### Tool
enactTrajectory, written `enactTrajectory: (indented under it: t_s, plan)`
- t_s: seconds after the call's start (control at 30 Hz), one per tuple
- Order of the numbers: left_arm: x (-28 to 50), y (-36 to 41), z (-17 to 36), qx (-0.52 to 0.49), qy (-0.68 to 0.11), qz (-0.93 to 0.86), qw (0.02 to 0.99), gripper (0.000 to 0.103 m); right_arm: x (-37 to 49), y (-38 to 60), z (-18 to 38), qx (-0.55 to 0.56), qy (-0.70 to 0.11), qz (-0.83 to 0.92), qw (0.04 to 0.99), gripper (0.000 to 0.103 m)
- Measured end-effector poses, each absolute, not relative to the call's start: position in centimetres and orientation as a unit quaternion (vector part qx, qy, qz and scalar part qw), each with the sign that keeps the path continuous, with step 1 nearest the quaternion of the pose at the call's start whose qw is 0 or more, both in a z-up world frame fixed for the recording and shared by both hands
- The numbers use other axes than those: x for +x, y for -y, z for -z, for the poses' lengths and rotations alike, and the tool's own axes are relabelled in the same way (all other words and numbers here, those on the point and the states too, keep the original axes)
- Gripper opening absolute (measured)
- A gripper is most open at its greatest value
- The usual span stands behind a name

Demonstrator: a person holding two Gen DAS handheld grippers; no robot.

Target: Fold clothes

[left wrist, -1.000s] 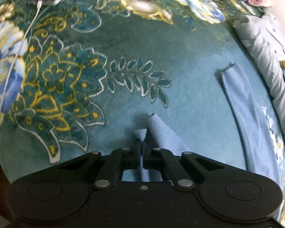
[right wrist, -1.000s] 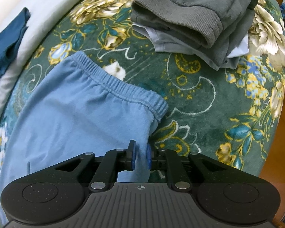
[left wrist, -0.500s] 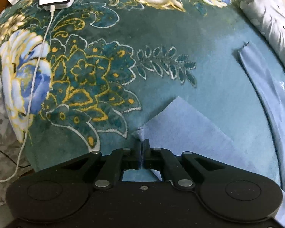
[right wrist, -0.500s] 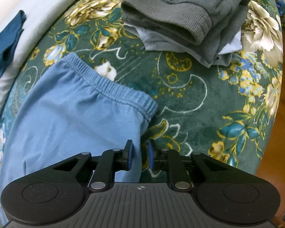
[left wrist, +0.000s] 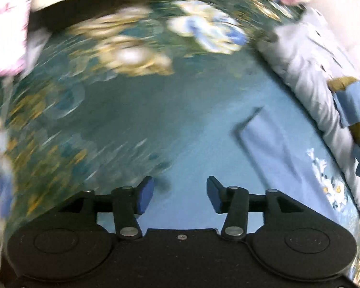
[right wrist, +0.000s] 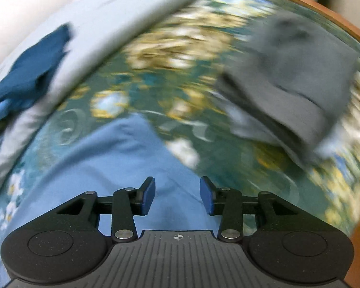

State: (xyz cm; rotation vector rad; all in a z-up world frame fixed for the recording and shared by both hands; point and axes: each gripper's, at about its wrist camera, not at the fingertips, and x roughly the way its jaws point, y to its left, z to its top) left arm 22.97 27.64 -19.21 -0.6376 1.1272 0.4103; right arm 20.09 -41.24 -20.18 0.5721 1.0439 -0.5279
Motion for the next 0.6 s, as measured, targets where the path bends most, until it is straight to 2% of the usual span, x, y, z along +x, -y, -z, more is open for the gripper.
enactTrajectory:
  t_s: [0.13,0.33,0.4,0.5,0.6]
  plan:
    - [30.0,-26.2,19.8,-0.265,-0.521,-0.15,0.797,0.056,25.4,40.7,20.5,0.228,-0.502,0.194,0.811,0.048]
    - [37.6,-24.6,22.1,-0.196,-0.56,-0.089,0.8,0.065,30.5,40.1,21.3,0.141,-0.561,0.106,0.809,0.051]
    - [38.9,-24.2,23.0,-0.18,-0.573,-0.079,0.796,0.065,31.7,39.5,21.6,0.103,-0.577,0.083,0.806,0.069]
    - [39.6,-23.8,23.8,-0.171,-0.58,-0.083,0.792,0.065,32.6,39.3,21.9,0.07,-0.581,0.086,0.806,0.069]
    - [37.9,-24.2,23.0,-0.195,-0.567,-0.118,0.792,0.066,31.0,40.3,21.3,0.106,-0.568,0.119,0.808,0.069]
